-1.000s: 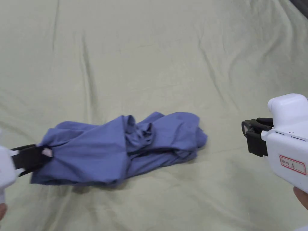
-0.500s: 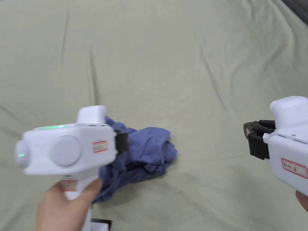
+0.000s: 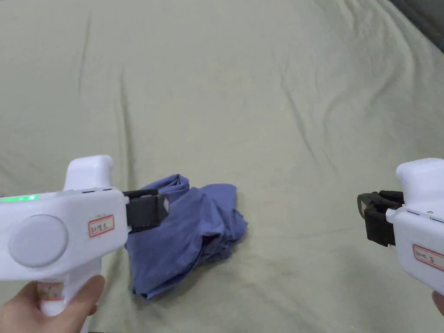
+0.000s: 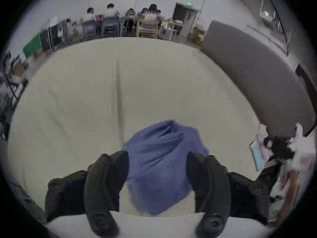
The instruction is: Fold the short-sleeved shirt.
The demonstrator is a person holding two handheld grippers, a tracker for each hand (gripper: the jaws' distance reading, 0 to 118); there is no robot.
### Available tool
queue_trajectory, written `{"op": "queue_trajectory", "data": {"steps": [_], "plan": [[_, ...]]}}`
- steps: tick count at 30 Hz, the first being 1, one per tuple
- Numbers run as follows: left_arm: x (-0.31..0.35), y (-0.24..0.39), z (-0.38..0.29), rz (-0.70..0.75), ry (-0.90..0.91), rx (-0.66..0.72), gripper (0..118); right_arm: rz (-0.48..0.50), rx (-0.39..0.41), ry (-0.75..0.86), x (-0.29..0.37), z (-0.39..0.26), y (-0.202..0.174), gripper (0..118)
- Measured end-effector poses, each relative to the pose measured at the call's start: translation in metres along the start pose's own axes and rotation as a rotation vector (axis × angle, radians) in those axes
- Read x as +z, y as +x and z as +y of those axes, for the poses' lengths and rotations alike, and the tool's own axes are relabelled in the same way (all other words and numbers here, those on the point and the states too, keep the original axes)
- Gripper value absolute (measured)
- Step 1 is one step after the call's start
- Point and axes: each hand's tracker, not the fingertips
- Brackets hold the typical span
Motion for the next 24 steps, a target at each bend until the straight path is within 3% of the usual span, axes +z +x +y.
{"op": "queue_trajectory", "data": {"steps": [1, 2, 4, 5, 10, 13, 16, 19, 24], "plan": [[-0.003, -0.004, -0.008, -0.028, 0.021, 0.004, 19, 0.003, 0.001, -0.002, -0.001, -0.001, -0.002, 3], [-0.011, -0.007, -0.012, -0.075, 0.035, 0.067, 0, 0.006, 0.005, -0.005, -0.003, -0.001, -0.003, 3], [-0.041, -0.005, -0.011, -0.24, -0.02, 0.2, 0, 0.008, 0.016, -0.016, -0.006, -0.002, -0.006, 3], [-0.058, 0.005, -0.009, -0.324, -0.026, 0.204, 0, 0.007, 0.024, -0.026, -0.007, -0.002, -0.007, 3], [-0.149, 0.086, -0.004, -0.314, -0.161, -0.014, 0, -0.002, 0.024, -0.048, -0.008, -0.005, -0.006, 3], [-0.175, 0.117, -0.001, -0.416, -0.212, -0.004, 0, -0.007, 0.014, -0.049, -0.007, -0.003, -0.005, 3], [-0.146, 0.124, 0.001, -0.472, -0.154, -0.022, 0, -0.009, 0.036, -0.041, -0.004, 0.004, -0.01, 3], [-0.078, 0.098, 0.005, -0.44, -0.041, -0.055, 0, 0.015, 0.053, -0.026, -0.005, 0.012, -0.02, 3], [0.024, 0.019, -0.011, -0.167, 0.117, -0.026, 0, 0.119, 0.121, -0.022, -0.02, 0.025, -0.066, 3]]}}
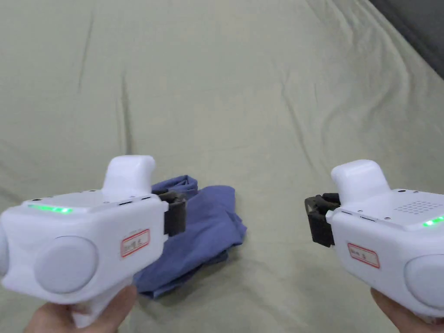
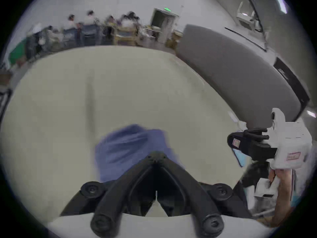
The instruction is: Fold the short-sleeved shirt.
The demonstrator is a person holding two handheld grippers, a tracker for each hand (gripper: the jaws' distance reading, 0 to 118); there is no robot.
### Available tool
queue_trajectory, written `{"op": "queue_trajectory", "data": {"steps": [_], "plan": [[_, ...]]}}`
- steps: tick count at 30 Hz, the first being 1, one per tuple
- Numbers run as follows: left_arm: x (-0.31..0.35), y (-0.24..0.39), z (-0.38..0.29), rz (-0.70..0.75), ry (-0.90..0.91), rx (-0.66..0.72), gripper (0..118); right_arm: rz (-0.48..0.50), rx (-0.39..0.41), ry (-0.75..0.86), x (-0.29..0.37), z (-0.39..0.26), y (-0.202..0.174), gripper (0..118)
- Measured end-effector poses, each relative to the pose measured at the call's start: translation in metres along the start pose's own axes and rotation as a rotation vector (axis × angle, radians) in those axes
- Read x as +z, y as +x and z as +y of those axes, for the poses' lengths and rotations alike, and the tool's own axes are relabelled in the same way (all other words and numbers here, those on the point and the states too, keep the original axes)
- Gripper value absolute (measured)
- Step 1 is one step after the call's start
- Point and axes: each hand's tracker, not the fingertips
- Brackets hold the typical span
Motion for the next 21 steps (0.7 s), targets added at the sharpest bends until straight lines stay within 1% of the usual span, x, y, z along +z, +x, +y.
{"op": "queue_trajectory", "data": {"steps": [2, 4, 5, 7, 8, 9, 10, 11, 12, 13, 14, 15, 16, 19, 21], "plan": [[0.029, -0.03, -0.008, 0.102, 0.017, 0.055, 0, 0.052, 0.048, 0.003, -0.014, 0.011, -0.027, 3], [0.042, -0.056, -0.015, 0.155, 0.025, 0.113, 0, 0.12, 0.081, -0.006, -0.032, 0.022, -0.051, 3], [0.045, -0.068, -0.019, 0.158, 0.019, 0.145, 0, 0.146, 0.096, -0.017, -0.043, 0.027, -0.063, 3], [0.039, -0.084, -0.023, 0.15, -0.014, 0.223, 0, 0.151, 0.144, -0.053, -0.075, 0.032, -0.084, 3], [0.033, -0.091, -0.026, 0.118, -0.023, 0.267, 0, 0.146, 0.169, -0.092, -0.098, 0.032, -0.093, 3], [0.027, -0.097, -0.029, 0.068, -0.033, 0.332, 2, 0.144, 0.19, -0.133, -0.119, 0.029, -0.098, 3], [0.018, -0.104, -0.032, 0.008, -0.043, 0.41, 33, 0.123, 0.213, -0.208, -0.148, 0.022, -0.1, 3], [0.005, -0.111, -0.038, -0.072, -0.031, 0.488, 78, 0.116, 0.222, -0.282, -0.174, 0.012, -0.098, 3], [-0.008, -0.116, -0.043, -0.145, -0.037, 0.529, 90, 0.087, 0.228, -0.302, -0.187, 0.004, -0.094, 3], [-0.022, -0.119, -0.047, -0.175, -0.07, 0.555, 99, 0.117, 0.187, -0.228, -0.176, 0.007, -0.085, 3], [-0.034, -0.121, -0.053, -0.188, -0.092, 0.558, 101, 0.171, 0.093, -0.221, -0.169, 0.012, -0.074, 3], [-0.047, -0.119, -0.055, -0.195, -0.117, 0.564, 101, 0.198, 0.047, -0.235, -0.166, 0.015, -0.067, 3], [-0.059, -0.117, -0.057, -0.199, -0.122, 0.559, 101, 0.217, 0.031, -0.235, -0.167, 0.015, -0.062, 3], [-0.093, -0.103, -0.06, -0.205, -0.156, 0.553, 101, 0.225, 0.048, -0.24, -0.164, 0.014, -0.057, 3], [-0.105, -0.099, -0.06, -0.26, -0.153, 0.552, 101, 0.217, 0.061, -0.233, -0.164, 0.012, -0.061, 3]]}}
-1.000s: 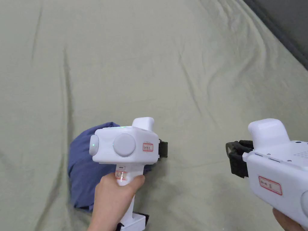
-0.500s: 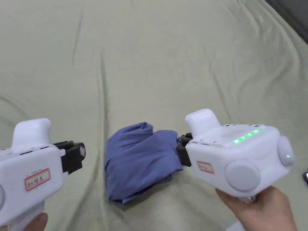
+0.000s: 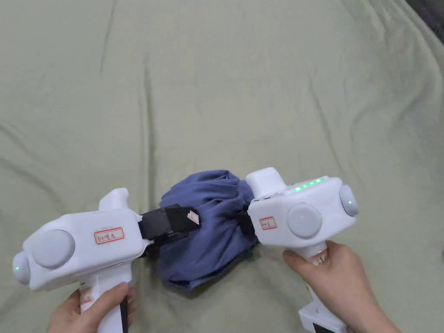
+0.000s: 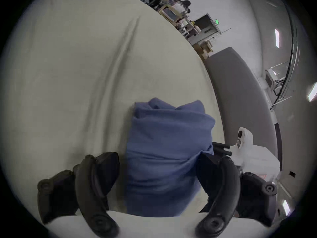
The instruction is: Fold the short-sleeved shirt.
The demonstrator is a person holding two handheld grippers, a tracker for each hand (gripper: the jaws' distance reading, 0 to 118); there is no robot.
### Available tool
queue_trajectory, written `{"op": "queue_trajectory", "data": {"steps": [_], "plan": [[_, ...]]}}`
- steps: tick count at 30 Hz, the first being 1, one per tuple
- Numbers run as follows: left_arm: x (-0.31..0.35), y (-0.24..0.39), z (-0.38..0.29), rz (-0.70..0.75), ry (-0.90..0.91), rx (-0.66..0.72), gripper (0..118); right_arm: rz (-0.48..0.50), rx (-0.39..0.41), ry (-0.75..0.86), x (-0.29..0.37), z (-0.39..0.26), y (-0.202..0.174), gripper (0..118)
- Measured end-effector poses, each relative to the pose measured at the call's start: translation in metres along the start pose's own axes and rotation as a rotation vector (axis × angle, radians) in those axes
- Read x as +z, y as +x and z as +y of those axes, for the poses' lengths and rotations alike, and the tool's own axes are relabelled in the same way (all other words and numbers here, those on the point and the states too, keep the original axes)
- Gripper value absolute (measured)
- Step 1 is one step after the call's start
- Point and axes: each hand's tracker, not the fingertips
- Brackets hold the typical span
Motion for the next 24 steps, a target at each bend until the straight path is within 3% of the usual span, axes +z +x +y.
{"op": "queue_trajectory", "data": {"steps": [2, 3, 4, 5, 9, 15, 18, 22, 24], "plan": [[-0.004, -0.006, 0.005, -0.069, -0.007, 0.029, 97, -0.015, 0.017, 0.004, -0.001, -0.001, -0.004, 3], [-0.003, -0.01, 0.005, -0.132, 0.014, 0.043, 78, -0.019, 0.023, 0.004, 0.0, -0.001, -0.005, 3], [-0.001, -0.012, 0.008, -0.082, 0.026, 0.038, 50, -0.025, 0.028, 0.004, 0.001, 0.0, -0.006, 3], [0.002, -0.014, 0.011, -0.035, 0.043, 0.015, 41, -0.021, 0.025, 0.006, 0.004, 0.001, -0.006, 3], [0.019, -0.014, 0.018, -0.037, 0.0, -0.023, 40, 0.001, 0.013, 0.038, 0.019, -0.001, -0.019, 3], [0.104, -0.028, 0.05, 0.199, 0.032, -0.188, 40, 0.026, 0.016, 0.165, 0.064, 0.005, -0.059, 3], [0.156, -0.054, 0.064, 0.317, 0.086, -0.195, 40, 0.037, 0.052, 0.19, 0.073, 0.014, -0.085, 3], [0.218, -0.103, 0.075, 0.48, 0.121, -0.178, 40, 0.09, 0.157, 0.204, 0.063, 0.037, -0.145, 3], [0.24, -0.133, 0.082, 0.49, 0.121, -0.106, 40, 0.143, 0.189, 0.19, 0.053, 0.047, -0.178, 3]]}}
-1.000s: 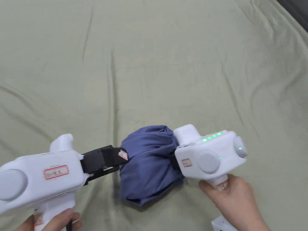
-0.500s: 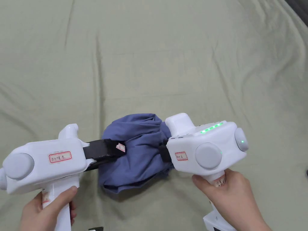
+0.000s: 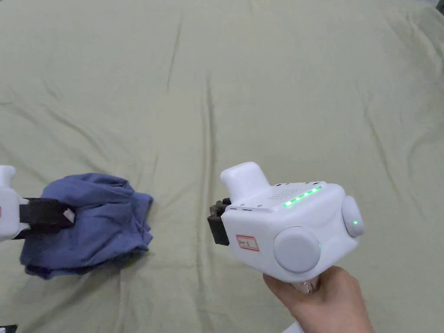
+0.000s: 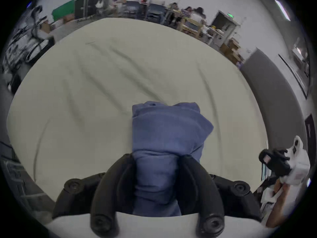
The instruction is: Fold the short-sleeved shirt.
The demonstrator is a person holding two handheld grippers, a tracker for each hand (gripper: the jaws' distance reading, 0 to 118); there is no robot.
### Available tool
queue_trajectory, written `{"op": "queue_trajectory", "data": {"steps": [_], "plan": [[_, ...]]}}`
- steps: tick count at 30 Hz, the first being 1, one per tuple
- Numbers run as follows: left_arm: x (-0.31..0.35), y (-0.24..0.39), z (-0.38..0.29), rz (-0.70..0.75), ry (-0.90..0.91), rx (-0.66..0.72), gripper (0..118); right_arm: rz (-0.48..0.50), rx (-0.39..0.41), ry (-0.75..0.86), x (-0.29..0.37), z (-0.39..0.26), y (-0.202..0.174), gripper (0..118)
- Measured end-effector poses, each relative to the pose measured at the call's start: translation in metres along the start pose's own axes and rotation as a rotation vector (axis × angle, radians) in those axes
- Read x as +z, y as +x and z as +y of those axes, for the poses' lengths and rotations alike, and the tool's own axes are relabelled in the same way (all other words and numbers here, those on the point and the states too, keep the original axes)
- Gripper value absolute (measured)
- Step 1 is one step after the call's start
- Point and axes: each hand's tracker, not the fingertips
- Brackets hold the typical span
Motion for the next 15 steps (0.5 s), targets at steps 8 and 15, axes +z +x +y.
{"op": "queue_trajectory", "data": {"steps": [8, 15], "plan": [[-0.014, -0.083, -0.002, 0.067, -0.017, 0.156, 66, 0.09, 0.075, -0.038, -0.061, 0.028, -0.08, 3], [0.073, -0.07, -0.026, 0.289, 0.388, -0.03, 97, 0.087, 0.09, -0.022, -0.039, 0.024, -0.073, 3]]}}
